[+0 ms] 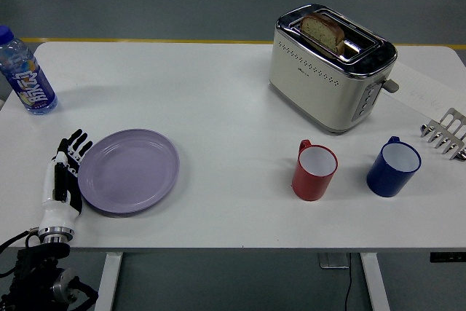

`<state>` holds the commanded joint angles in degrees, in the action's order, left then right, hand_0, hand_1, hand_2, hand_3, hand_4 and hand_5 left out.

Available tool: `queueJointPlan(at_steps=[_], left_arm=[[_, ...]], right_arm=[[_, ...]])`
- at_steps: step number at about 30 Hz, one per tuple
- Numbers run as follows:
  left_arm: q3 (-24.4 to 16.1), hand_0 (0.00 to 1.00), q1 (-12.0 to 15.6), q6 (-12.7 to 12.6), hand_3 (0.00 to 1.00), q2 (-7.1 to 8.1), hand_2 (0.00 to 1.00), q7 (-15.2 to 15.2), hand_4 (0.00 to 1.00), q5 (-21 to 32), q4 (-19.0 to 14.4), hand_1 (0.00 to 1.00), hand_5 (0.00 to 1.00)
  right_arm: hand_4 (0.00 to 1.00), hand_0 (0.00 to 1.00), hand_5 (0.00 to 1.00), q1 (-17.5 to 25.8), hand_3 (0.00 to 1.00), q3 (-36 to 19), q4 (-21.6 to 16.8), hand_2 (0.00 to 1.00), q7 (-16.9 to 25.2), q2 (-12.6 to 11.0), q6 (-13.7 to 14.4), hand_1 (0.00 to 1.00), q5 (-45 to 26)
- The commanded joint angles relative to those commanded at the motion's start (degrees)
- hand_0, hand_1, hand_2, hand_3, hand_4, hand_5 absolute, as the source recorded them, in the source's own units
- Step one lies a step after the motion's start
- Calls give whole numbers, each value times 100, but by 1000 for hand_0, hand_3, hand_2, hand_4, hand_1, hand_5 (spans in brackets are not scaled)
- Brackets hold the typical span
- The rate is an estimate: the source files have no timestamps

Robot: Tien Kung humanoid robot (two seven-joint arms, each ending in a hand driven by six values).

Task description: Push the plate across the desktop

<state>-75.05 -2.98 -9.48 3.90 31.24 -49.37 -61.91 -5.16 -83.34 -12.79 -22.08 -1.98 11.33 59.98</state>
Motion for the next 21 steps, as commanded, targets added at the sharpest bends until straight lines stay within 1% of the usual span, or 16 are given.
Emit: queueJointPlan(at_steps=[6, 10, 14, 21], left_arm=[[125, 838, -46, -32, 838, -118, 891, 38, 530, 22, -78, 868, 998], [218, 837, -83, -69, 837, -131, 889, 61, 529, 52, -101, 865, 998], [473, 834, -152, -137, 832, -149, 888, 125, 524, 168, -122, 862, 998], [717, 830, -171, -159, 832, -185, 886, 155, 520, 308, -167, 862, 998]], right_arm=[[514, 646, 560, -15, 779, 8, 11, 701, 33, -15, -7, 619, 19], [513, 646, 561, -23, 779, 11, 13, 697, 35, -17, -12, 619, 23], [514, 646, 559, -40, 779, 9, 17, 697, 40, -21, -23, 619, 38], [514, 646, 561, -48, 779, 1, 21, 695, 47, -26, -31, 619, 56]])
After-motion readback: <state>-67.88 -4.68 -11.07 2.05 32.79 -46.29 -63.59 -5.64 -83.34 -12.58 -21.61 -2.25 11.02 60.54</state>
